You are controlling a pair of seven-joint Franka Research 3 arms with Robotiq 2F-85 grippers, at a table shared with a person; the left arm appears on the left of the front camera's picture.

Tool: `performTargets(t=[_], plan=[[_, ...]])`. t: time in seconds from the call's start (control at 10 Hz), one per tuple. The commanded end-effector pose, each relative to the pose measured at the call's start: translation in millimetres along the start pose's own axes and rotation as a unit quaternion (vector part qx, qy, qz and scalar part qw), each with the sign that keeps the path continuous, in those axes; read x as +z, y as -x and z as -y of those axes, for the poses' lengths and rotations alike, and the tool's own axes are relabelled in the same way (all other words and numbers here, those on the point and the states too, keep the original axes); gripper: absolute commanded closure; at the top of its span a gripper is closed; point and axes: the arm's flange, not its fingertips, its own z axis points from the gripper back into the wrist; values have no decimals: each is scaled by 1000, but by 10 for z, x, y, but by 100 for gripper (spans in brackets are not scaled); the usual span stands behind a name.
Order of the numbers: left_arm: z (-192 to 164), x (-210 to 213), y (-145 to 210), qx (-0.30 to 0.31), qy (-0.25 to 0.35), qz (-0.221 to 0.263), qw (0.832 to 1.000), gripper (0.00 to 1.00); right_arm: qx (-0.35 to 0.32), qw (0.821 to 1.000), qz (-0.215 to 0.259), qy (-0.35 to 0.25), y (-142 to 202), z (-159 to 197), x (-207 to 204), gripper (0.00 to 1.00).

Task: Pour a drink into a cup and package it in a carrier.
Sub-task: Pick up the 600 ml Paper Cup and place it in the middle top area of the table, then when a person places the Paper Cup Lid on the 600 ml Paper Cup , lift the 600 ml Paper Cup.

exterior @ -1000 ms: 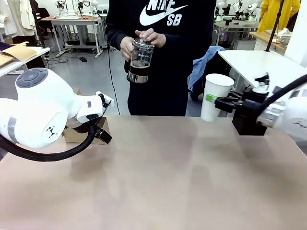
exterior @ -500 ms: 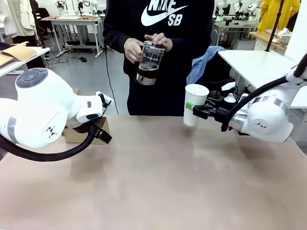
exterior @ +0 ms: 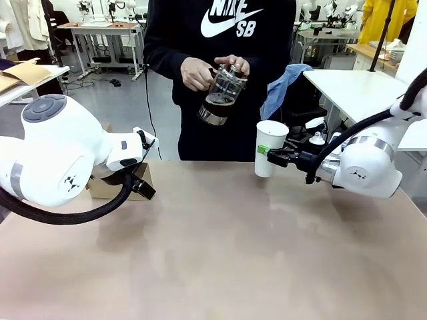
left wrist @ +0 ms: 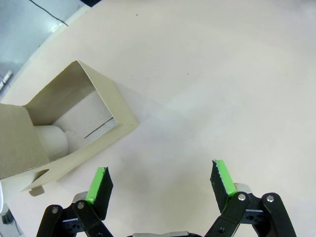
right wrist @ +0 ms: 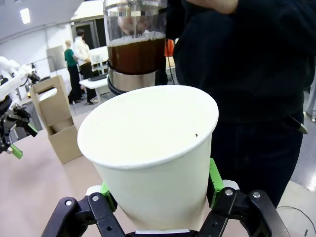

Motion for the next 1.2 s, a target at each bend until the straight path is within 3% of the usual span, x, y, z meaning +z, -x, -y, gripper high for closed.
performTargets(t=[0.0,1.1], plan=[[-6,3,2,1,1,1,1000,0,5,1000,5,3,-17,-32,-2,20],[-6,3,2,1,1,1,1000,0,5,1000,5,3,-17,-32,-2,20]])
